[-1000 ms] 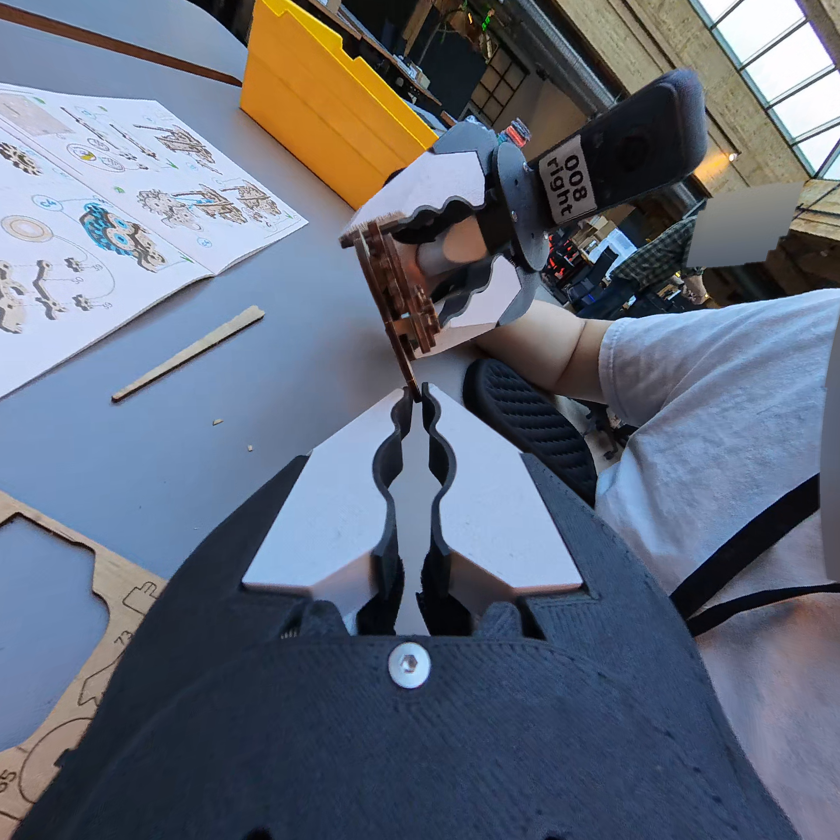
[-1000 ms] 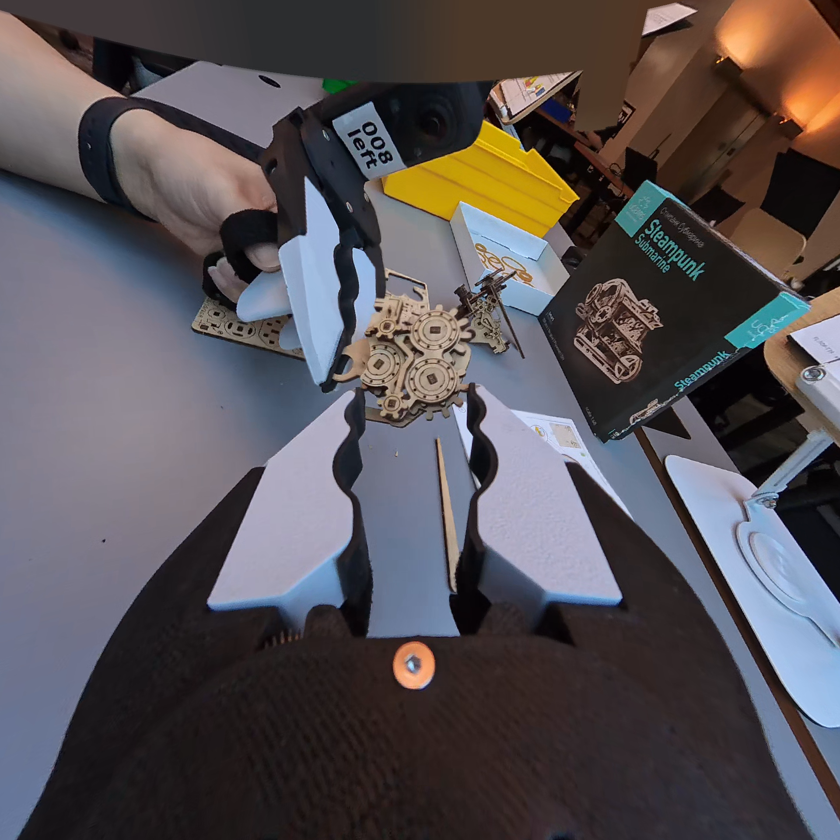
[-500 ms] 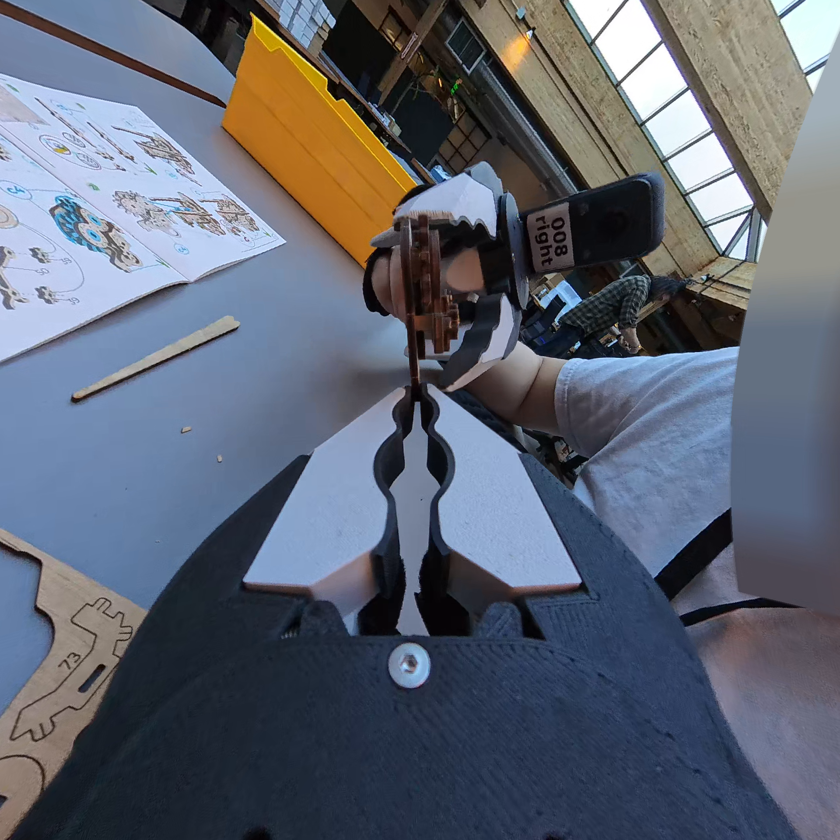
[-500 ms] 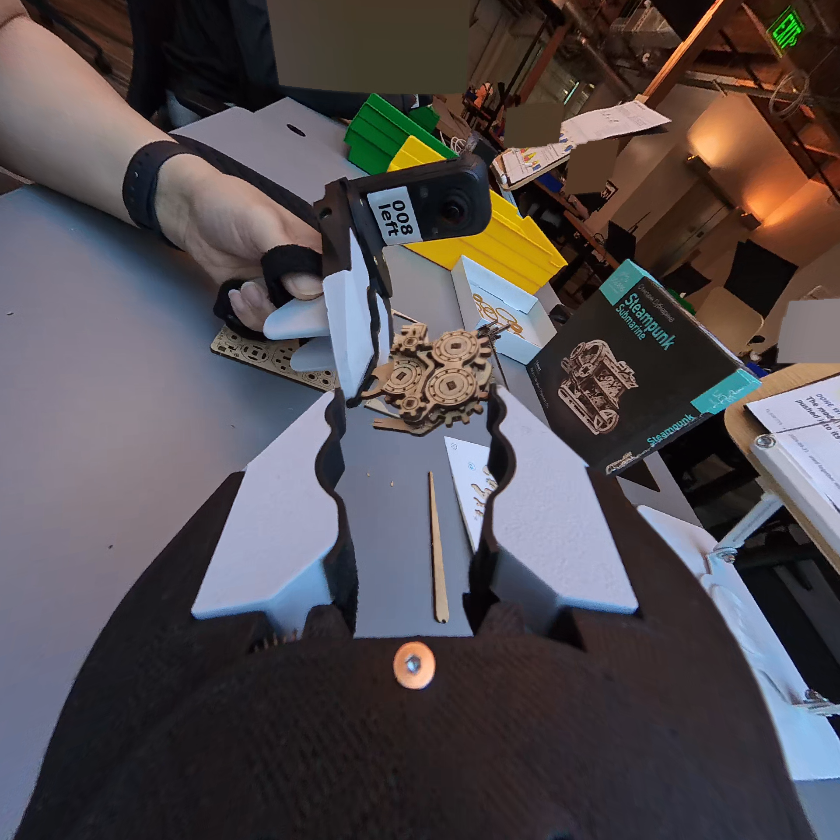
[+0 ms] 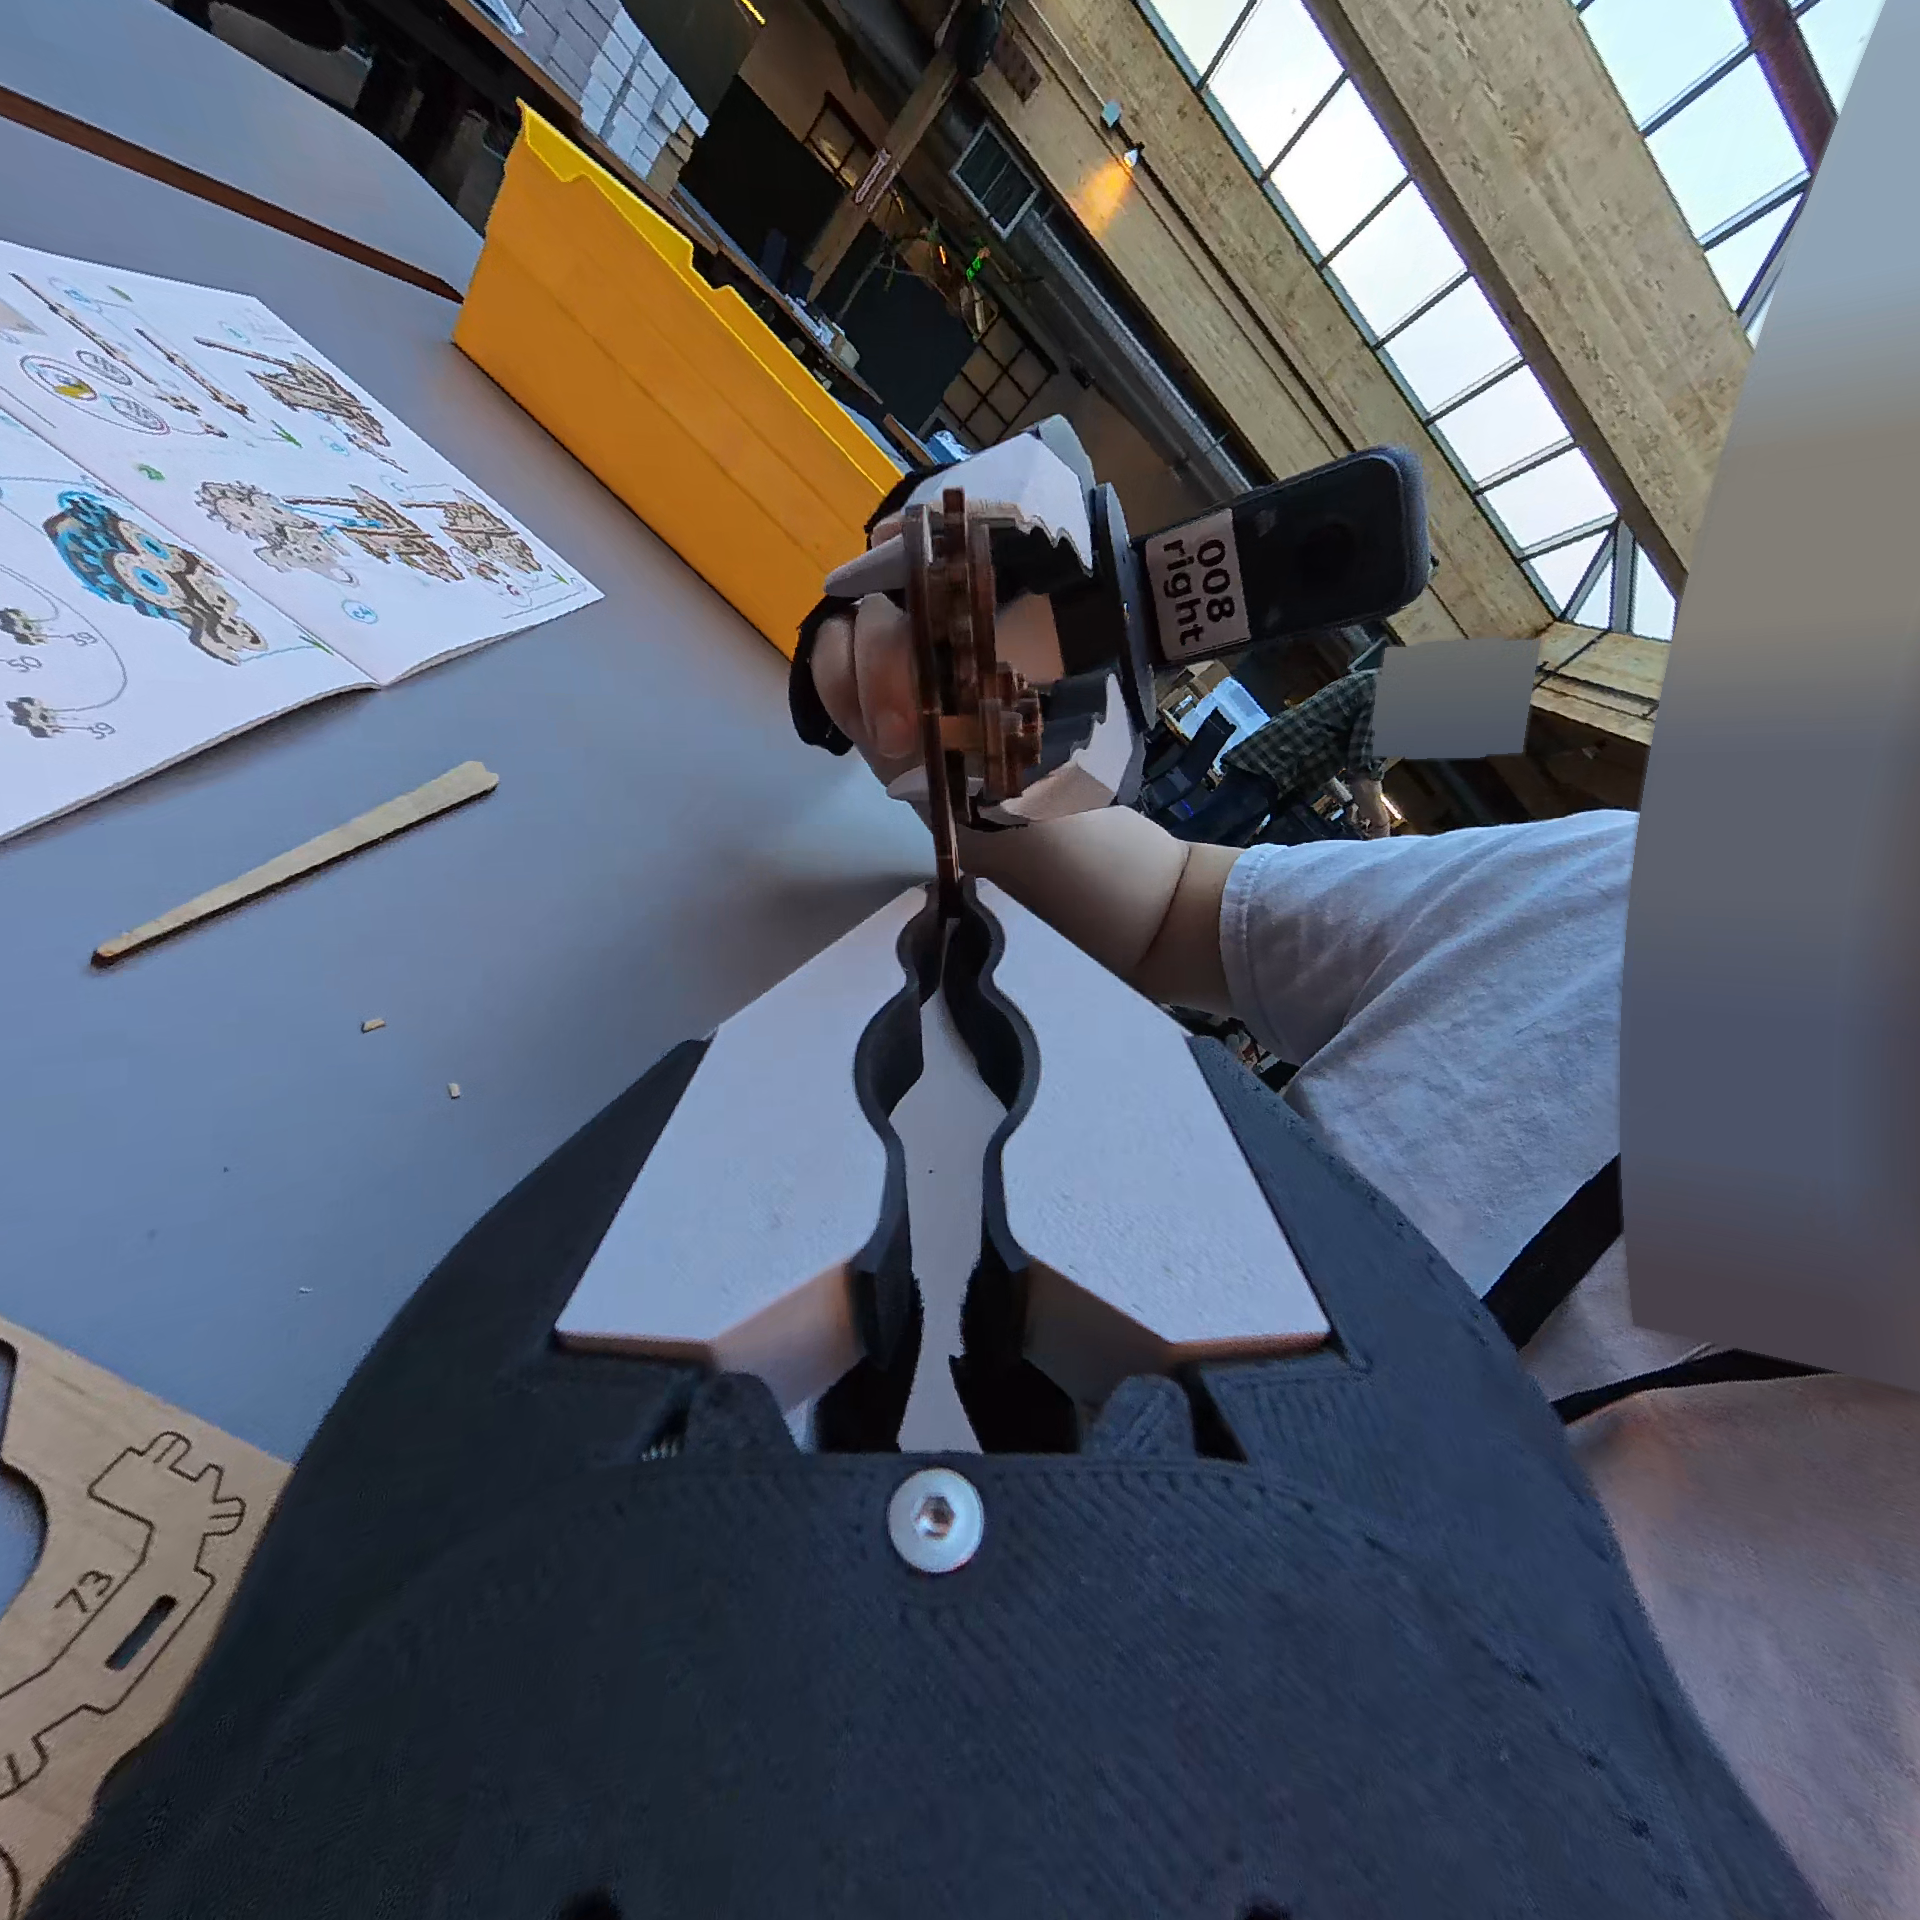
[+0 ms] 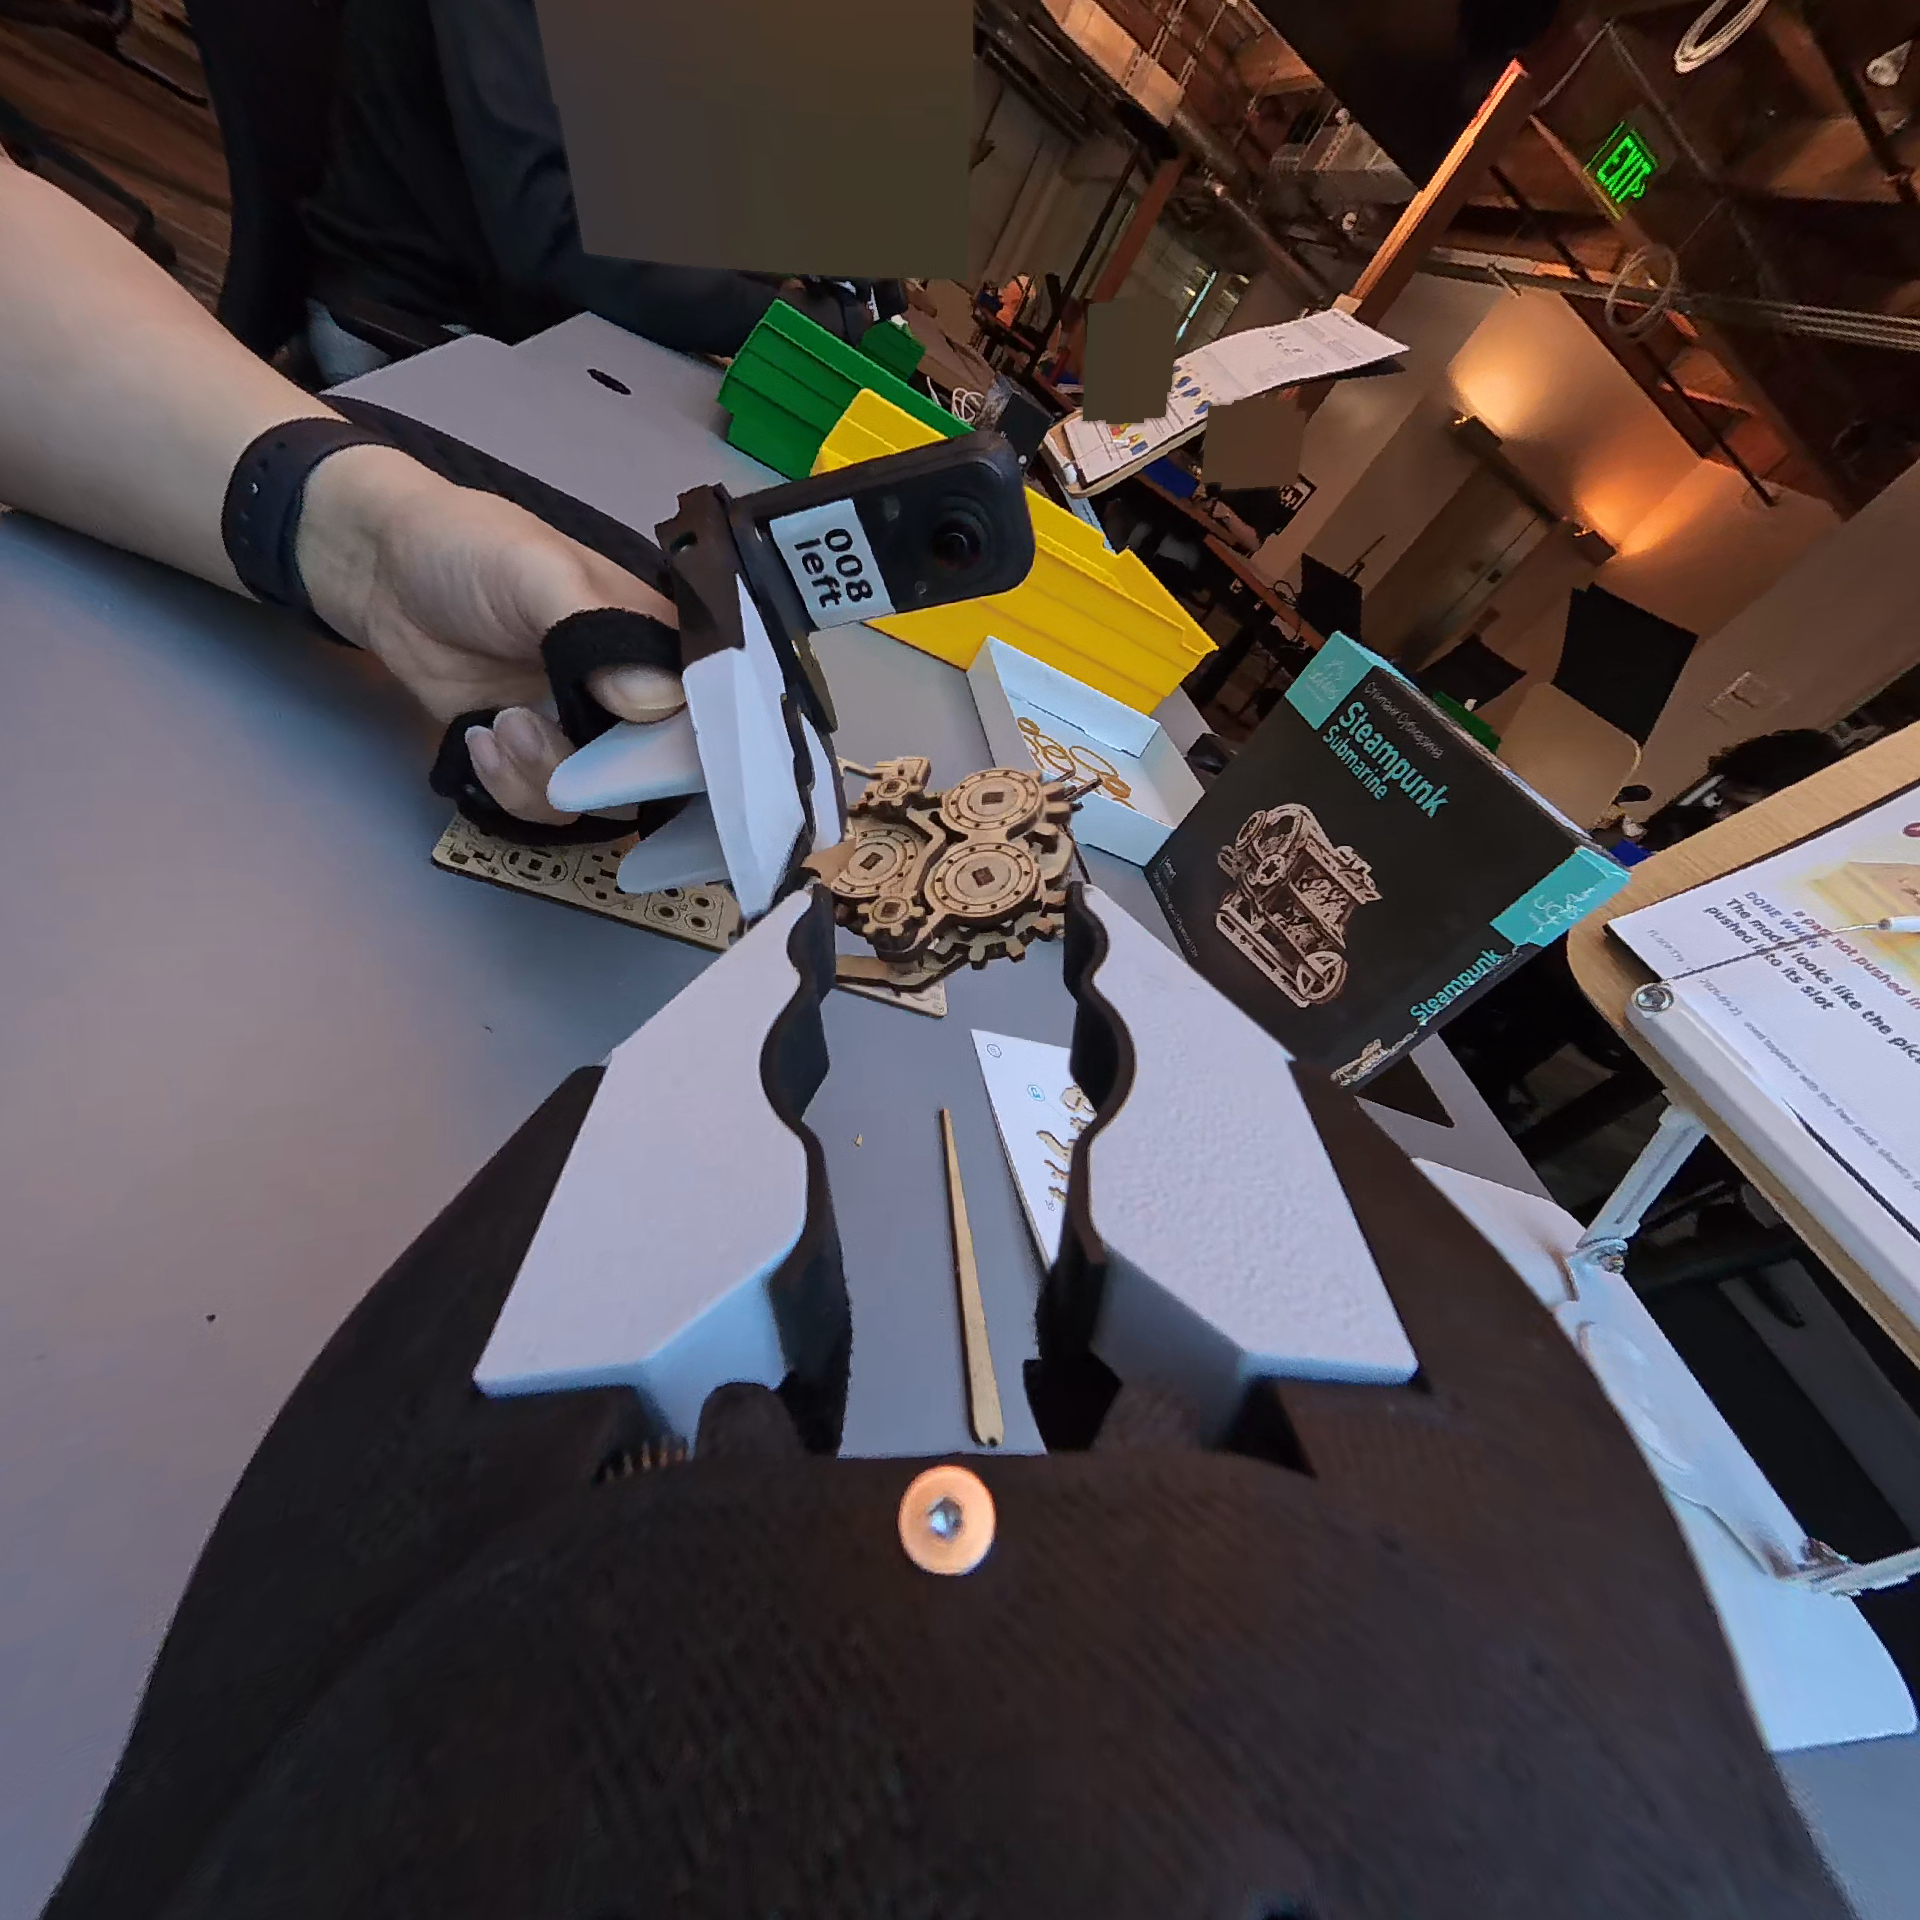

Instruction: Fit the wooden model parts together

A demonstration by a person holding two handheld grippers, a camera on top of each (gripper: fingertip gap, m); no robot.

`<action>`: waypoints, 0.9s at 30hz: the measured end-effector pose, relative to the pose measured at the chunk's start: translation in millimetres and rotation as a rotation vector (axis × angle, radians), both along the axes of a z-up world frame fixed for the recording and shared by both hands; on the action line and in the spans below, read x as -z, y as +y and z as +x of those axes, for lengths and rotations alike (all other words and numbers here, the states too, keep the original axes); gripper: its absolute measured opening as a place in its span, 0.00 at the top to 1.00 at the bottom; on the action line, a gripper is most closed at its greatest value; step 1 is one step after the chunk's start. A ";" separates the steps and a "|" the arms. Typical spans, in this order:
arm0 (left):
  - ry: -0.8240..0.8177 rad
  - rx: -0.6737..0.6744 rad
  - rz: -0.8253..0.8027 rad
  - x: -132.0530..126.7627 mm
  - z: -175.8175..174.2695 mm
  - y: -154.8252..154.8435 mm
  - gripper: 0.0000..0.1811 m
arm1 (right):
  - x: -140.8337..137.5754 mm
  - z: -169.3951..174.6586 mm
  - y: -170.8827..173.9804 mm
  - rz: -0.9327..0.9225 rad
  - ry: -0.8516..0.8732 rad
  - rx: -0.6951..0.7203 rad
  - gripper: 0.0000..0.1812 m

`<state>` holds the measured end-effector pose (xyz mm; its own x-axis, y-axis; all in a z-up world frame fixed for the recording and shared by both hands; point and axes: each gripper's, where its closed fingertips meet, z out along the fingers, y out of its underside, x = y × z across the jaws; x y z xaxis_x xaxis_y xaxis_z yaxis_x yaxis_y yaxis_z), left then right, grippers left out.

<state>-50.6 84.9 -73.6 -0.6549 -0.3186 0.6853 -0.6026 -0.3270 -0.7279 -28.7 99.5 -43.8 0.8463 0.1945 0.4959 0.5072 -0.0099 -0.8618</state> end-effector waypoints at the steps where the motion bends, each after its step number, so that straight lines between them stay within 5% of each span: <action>1: -0.009 0.001 -0.006 -1.5 -0.3 0.2 1.00 | -0.5 -0.6 -0.2 0.002 0.006 -0.006 0.76; 4: -0.029 -0.020 -0.031 -8.0 1.6 1.5 0.87 | 4.8 -3.4 0.2 -0.027 0.012 -0.028 0.76; 11: -0.062 -0.025 -0.027 -12.3 0.0 1.3 0.99 | 1.8 -5.2 -0.2 -0.025 0.105 -0.067 0.76; 27: -0.116 -0.131 -0.063 -27.8 4.3 18.4 0.99 | -9.0 -7.0 4.1 0.087 -0.007 0.052 0.71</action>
